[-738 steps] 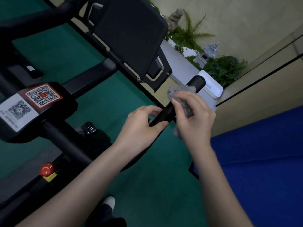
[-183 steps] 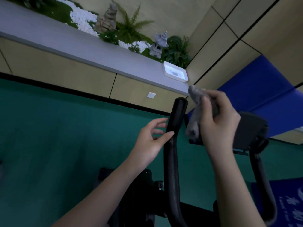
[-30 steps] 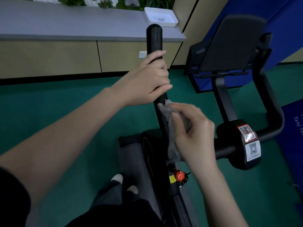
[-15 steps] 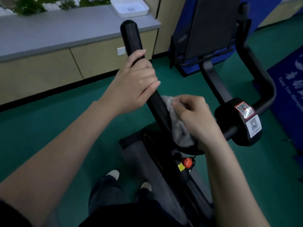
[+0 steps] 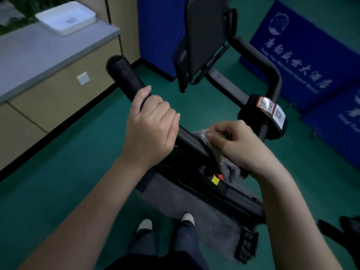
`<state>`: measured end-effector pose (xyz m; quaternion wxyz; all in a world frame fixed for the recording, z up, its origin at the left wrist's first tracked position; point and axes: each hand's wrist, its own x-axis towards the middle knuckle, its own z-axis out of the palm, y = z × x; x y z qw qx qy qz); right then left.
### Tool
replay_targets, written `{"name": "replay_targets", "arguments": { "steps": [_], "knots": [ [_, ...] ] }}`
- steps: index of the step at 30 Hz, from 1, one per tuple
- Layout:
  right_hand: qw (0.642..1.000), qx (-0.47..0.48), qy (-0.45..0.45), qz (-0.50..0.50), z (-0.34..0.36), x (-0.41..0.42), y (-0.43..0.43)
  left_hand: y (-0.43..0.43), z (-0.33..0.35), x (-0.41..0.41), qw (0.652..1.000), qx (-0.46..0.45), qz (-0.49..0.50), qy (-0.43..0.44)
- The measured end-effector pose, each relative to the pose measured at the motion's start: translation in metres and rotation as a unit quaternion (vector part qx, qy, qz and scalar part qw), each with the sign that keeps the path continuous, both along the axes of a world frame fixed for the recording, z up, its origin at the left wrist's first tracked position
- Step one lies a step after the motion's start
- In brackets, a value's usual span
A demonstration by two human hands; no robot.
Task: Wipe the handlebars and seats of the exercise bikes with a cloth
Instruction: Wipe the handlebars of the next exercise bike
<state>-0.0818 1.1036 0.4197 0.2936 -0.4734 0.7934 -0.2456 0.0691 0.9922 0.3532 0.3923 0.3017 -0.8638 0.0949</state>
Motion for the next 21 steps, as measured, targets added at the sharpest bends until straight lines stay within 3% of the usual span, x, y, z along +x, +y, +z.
{"name": "replay_targets", "arguments": {
  "steps": [10,15,21],
  "knots": [
    [0.967,-0.132,0.197,-0.098,-0.014,0.022,0.049,-0.001,-0.005,-0.005,1.000,0.003,0.004,0.030],
    [0.902,-0.322,0.187,-0.217,-0.045,0.068,0.045,0.001,-0.004,-0.006,1.000,0.001,0.018,0.021],
    [0.833,-0.388,0.210,-0.333,-0.072,0.060,0.067,0.006,0.002,-0.002,1.000,0.011,0.005,-0.025]
  ]
}}
